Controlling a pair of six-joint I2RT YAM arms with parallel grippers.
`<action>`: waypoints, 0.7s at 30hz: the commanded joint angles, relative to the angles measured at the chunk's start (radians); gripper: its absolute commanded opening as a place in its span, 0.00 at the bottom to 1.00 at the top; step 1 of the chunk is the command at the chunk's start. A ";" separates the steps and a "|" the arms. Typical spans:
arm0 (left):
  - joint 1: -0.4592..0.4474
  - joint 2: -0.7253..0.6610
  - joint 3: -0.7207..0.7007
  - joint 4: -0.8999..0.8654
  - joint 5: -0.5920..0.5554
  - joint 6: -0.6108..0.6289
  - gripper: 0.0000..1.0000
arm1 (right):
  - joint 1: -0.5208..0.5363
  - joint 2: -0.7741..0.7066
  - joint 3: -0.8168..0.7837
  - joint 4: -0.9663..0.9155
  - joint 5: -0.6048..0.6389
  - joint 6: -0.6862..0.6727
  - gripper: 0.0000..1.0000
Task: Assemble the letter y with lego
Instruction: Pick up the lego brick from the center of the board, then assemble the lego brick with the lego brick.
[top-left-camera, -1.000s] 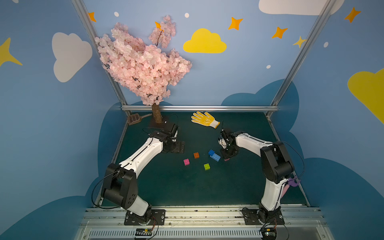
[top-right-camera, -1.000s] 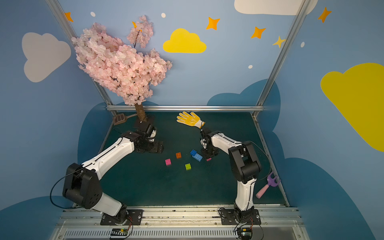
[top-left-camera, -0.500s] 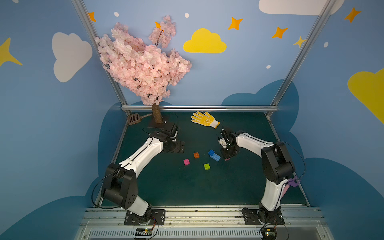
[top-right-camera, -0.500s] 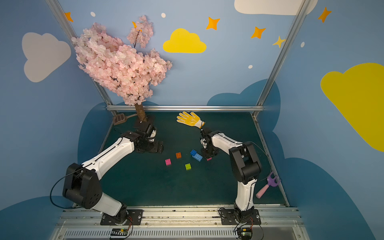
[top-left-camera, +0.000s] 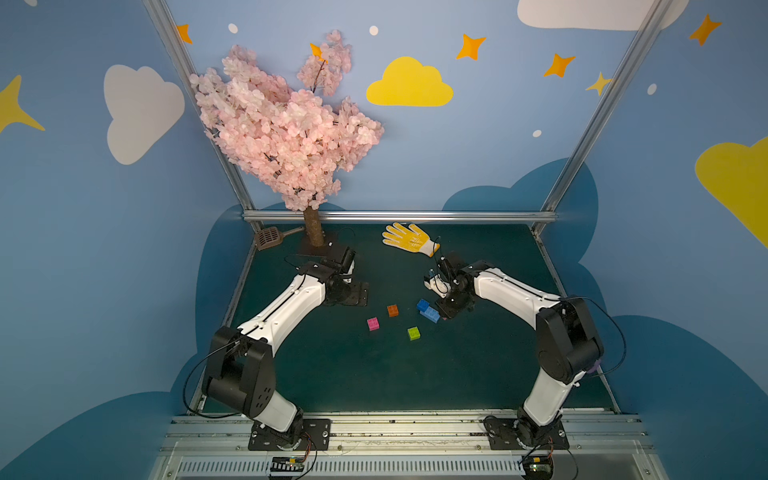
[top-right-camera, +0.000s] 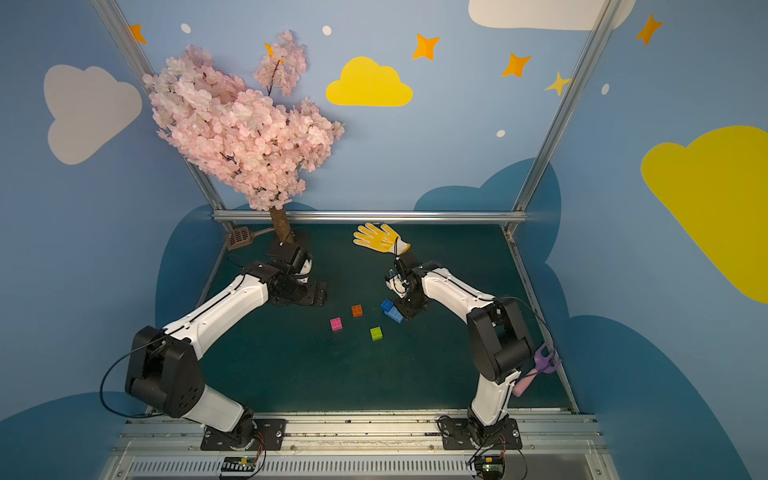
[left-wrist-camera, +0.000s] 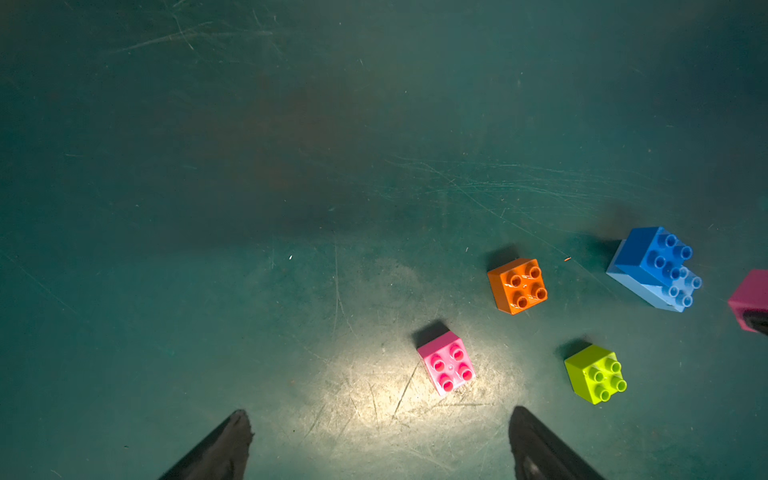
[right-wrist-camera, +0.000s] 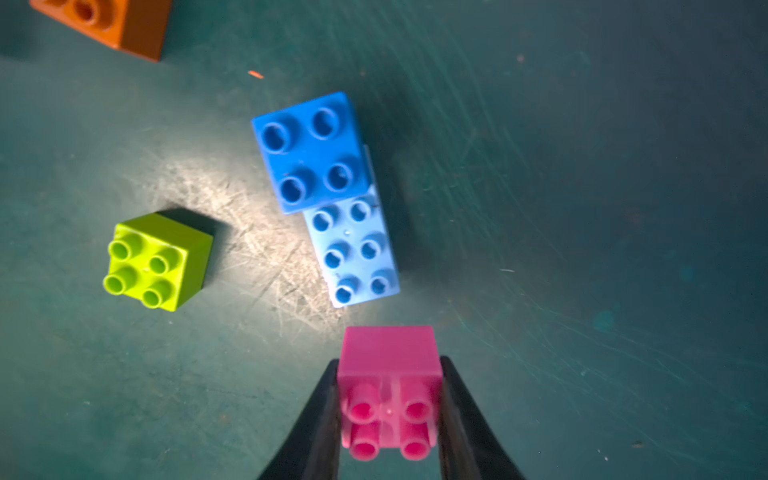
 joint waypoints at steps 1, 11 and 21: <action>0.007 -0.014 -0.003 -0.005 0.011 -0.008 0.96 | 0.021 0.026 0.015 -0.031 -0.002 -0.043 0.22; 0.015 -0.015 -0.004 -0.004 0.018 -0.010 0.96 | 0.039 0.102 0.094 -0.075 0.050 -0.071 0.21; 0.021 -0.008 -0.004 -0.004 0.025 -0.015 0.96 | 0.041 0.132 0.127 -0.112 0.066 -0.135 0.18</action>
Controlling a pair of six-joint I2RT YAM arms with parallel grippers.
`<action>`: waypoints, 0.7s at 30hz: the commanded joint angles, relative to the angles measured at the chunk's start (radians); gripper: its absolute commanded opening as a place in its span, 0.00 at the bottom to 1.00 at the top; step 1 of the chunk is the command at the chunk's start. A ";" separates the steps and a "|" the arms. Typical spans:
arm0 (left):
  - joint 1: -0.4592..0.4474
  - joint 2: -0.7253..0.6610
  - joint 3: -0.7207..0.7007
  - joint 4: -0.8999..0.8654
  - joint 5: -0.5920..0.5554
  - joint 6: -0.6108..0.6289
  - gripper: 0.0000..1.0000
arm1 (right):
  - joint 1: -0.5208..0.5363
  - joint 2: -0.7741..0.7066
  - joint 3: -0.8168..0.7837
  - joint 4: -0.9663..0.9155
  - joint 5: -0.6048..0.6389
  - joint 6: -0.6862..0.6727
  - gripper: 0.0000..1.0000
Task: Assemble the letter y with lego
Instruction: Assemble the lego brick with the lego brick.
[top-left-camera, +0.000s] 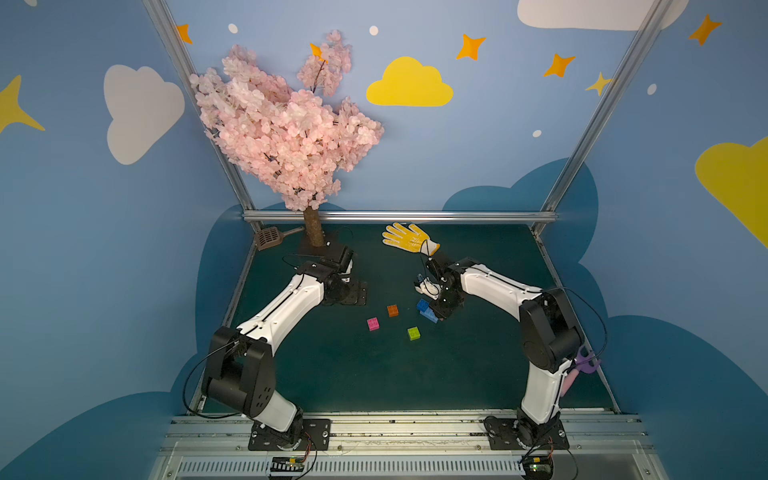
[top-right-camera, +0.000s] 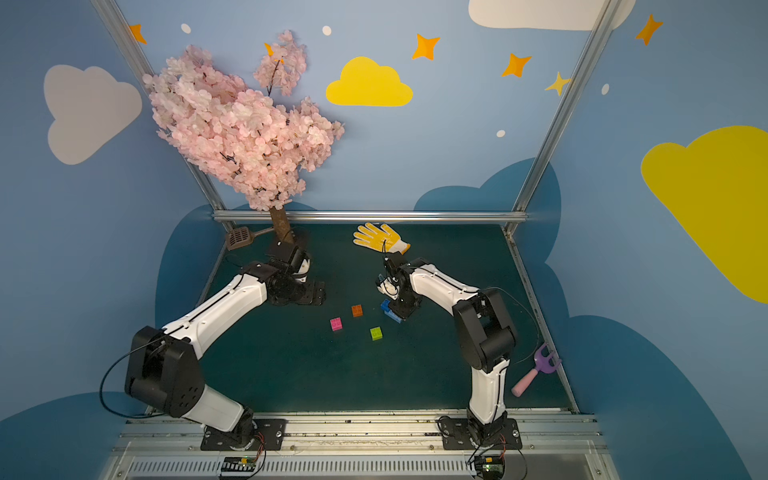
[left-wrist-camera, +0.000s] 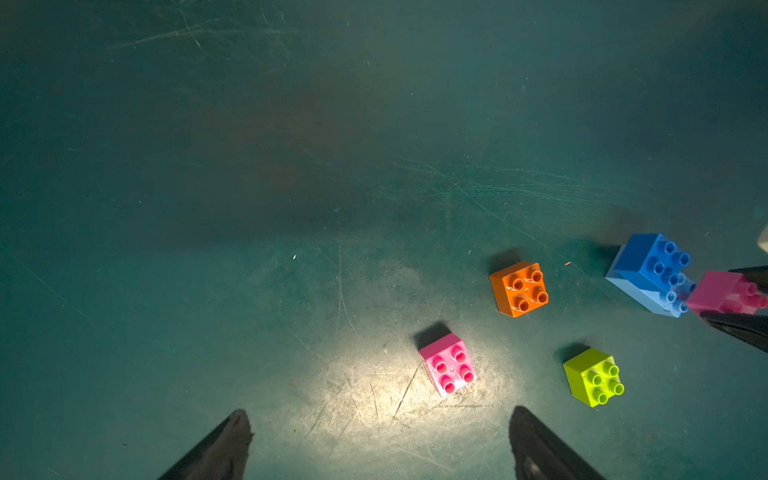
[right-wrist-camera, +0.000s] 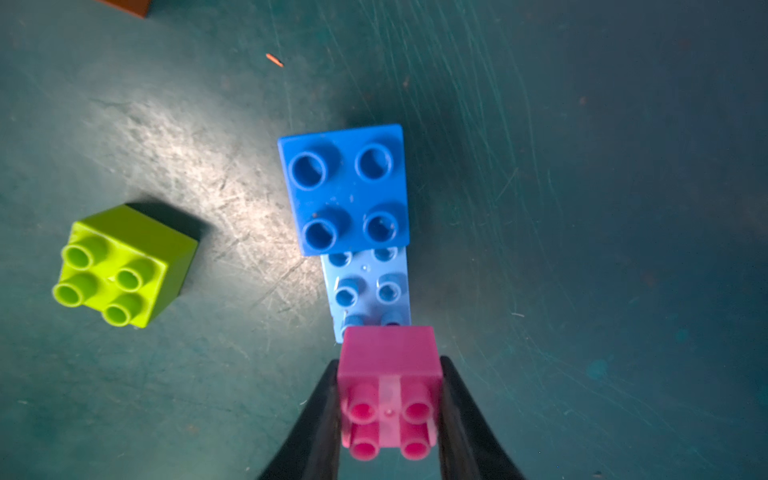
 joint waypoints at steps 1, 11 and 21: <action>0.007 -0.008 -0.004 -0.004 0.011 -0.007 0.96 | 0.005 0.017 0.023 -0.046 0.006 -0.027 0.18; 0.011 -0.005 -0.004 -0.005 0.014 -0.008 0.96 | 0.005 0.038 0.036 -0.050 0.014 -0.043 0.18; 0.014 -0.002 -0.003 -0.004 0.015 -0.010 0.96 | 0.021 0.051 0.038 -0.050 0.011 -0.049 0.16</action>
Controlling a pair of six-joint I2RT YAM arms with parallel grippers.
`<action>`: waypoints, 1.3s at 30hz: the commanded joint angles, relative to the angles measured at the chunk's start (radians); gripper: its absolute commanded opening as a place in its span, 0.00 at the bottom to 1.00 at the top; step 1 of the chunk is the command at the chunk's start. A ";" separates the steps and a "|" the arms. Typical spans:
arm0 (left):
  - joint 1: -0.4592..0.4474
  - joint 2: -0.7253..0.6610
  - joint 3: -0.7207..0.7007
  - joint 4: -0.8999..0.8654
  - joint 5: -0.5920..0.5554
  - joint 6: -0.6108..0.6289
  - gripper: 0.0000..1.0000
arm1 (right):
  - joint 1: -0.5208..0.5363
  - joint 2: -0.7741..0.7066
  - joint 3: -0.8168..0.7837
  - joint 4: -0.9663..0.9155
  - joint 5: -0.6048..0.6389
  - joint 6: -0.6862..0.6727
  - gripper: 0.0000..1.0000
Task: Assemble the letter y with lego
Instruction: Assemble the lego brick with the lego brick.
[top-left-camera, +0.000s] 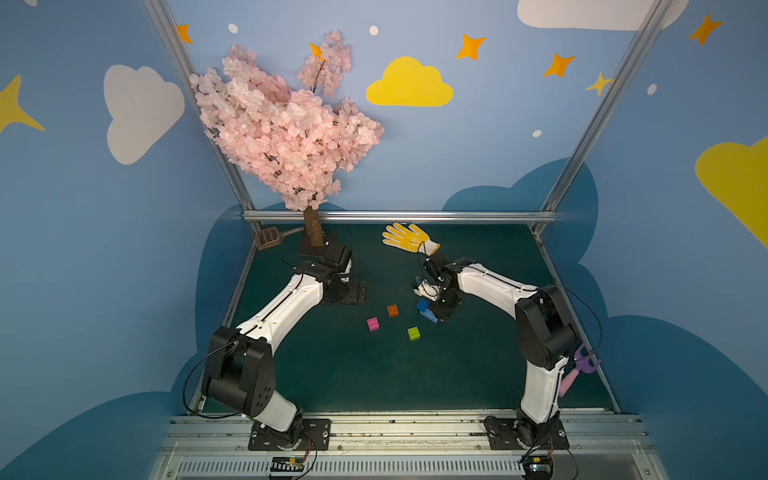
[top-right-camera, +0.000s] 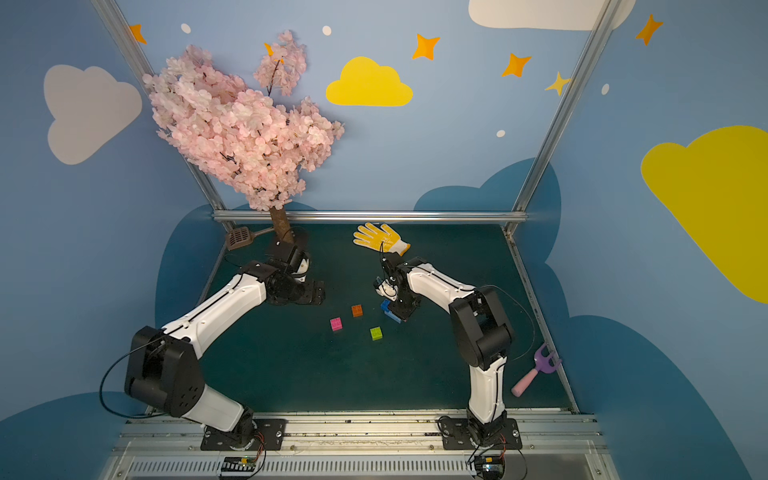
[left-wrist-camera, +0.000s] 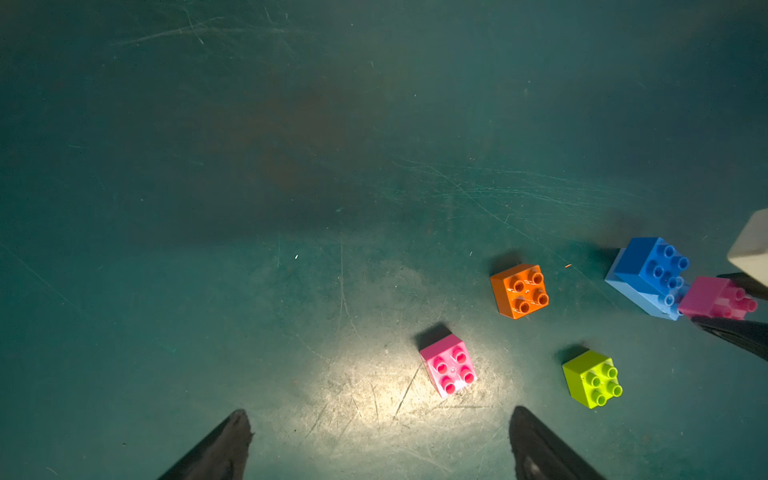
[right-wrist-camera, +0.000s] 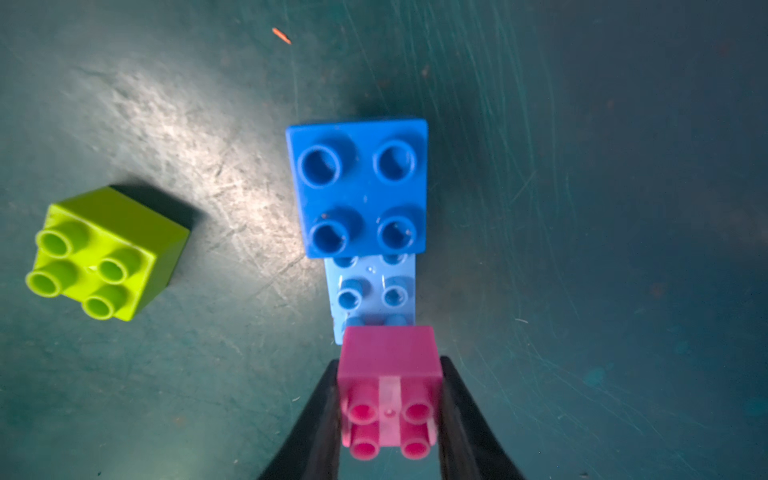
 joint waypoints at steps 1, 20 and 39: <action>0.006 -0.002 -0.003 -0.004 0.010 -0.006 0.96 | 0.010 0.026 0.012 -0.021 -0.003 -0.008 0.16; 0.010 -0.006 -0.003 -0.005 0.010 -0.008 0.96 | 0.015 0.067 0.026 -0.033 -0.024 0.033 0.14; 0.012 -0.006 -0.001 -0.006 0.009 -0.008 0.96 | 0.016 0.132 0.059 -0.063 -0.038 0.130 0.10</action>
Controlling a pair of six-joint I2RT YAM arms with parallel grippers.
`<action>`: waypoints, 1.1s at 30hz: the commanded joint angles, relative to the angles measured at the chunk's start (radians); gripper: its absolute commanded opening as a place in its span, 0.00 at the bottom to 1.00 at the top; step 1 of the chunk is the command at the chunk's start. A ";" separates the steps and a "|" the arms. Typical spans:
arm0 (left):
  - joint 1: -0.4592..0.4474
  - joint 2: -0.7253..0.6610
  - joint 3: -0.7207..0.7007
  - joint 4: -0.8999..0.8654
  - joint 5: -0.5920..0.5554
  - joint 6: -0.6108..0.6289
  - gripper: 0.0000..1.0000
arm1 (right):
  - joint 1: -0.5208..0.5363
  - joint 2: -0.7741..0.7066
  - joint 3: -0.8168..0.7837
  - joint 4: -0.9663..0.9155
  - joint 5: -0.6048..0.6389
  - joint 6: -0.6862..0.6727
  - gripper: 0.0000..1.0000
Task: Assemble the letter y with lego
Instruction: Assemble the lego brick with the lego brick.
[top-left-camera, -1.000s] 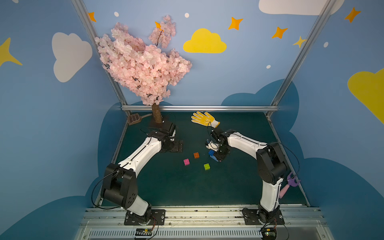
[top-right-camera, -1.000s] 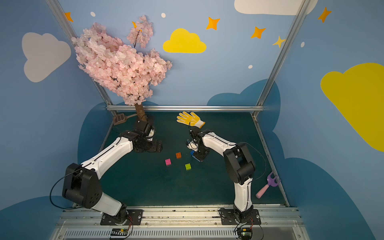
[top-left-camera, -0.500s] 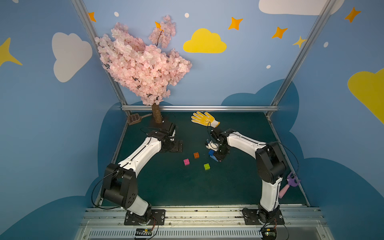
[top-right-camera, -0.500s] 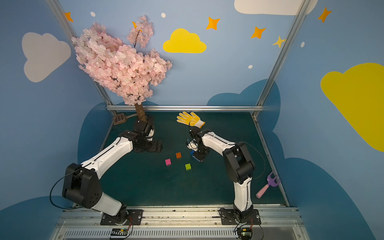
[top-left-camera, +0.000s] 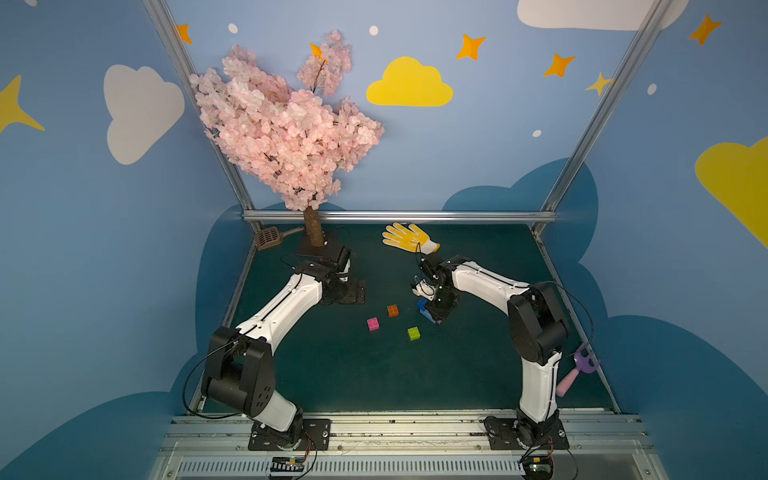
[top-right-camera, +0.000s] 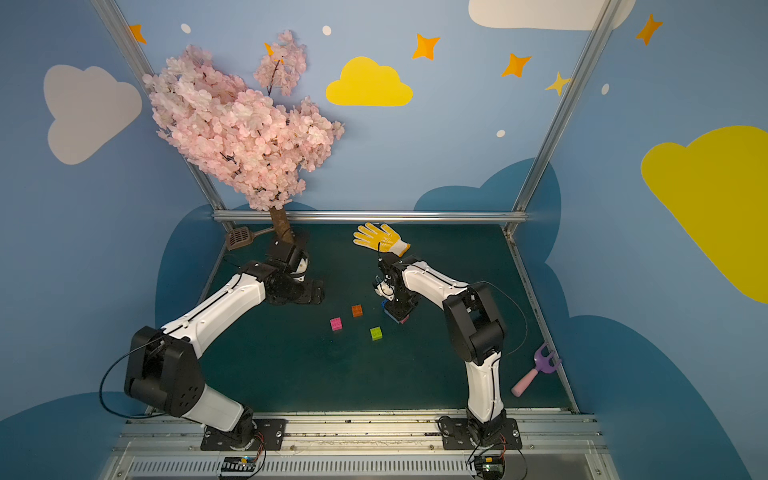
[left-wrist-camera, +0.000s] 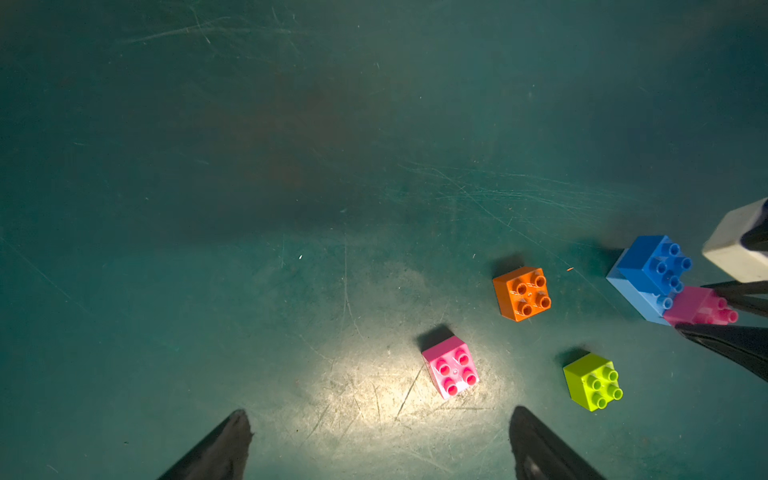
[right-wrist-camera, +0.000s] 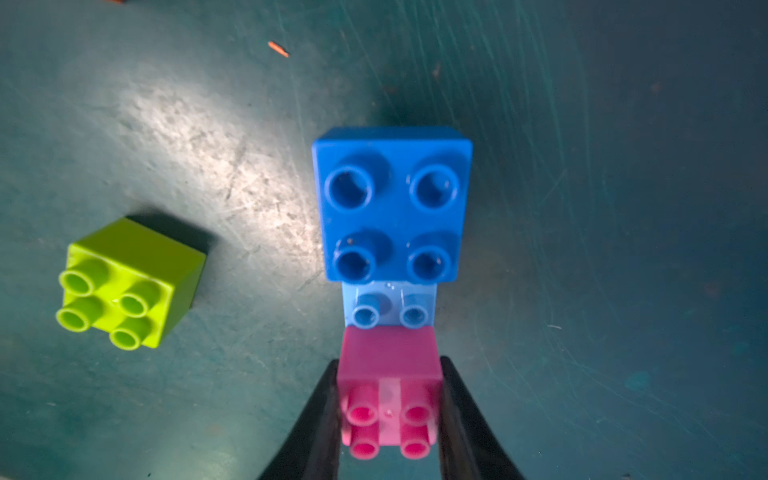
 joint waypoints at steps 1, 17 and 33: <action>0.003 -0.005 -0.001 -0.006 0.006 -0.005 0.96 | 0.007 0.067 -0.013 0.001 -0.008 0.016 0.10; 0.006 -0.006 -0.001 -0.006 0.007 -0.004 0.97 | 0.009 0.112 -0.004 -0.015 0.009 0.037 0.08; 0.006 -0.006 -0.003 -0.006 0.008 -0.005 0.97 | 0.007 0.111 -0.004 -0.004 0.000 0.044 0.10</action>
